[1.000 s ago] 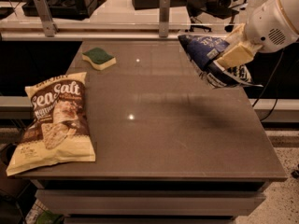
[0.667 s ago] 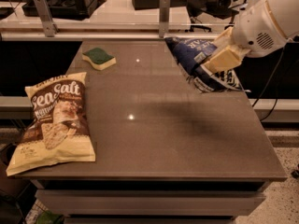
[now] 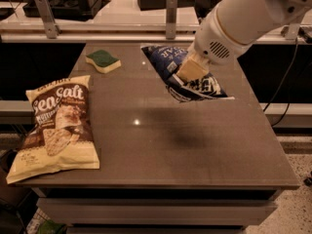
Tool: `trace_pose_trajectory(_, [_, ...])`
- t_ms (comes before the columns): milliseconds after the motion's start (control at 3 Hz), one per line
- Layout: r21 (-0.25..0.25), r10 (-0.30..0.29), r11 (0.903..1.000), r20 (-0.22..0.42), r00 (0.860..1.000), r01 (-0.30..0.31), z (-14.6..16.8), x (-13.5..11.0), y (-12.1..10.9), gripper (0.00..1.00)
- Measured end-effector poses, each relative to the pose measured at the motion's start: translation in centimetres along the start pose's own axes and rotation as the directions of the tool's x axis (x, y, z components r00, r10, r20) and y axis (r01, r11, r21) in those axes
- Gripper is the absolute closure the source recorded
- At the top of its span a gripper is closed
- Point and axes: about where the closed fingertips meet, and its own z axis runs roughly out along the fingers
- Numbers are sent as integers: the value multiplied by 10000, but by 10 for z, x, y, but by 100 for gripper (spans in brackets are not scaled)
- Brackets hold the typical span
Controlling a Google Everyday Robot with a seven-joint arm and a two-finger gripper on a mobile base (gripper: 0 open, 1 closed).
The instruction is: Move blue chip bag near brown chip bag
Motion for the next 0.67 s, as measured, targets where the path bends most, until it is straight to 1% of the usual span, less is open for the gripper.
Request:
trace_pose_trajectory(333, [599,18,9982,-1085,9941,47,13,-9,12,100])
trace_pose_trajectory(667, [584,-68,9981,-1762,9843,174,22,-14,22,100])
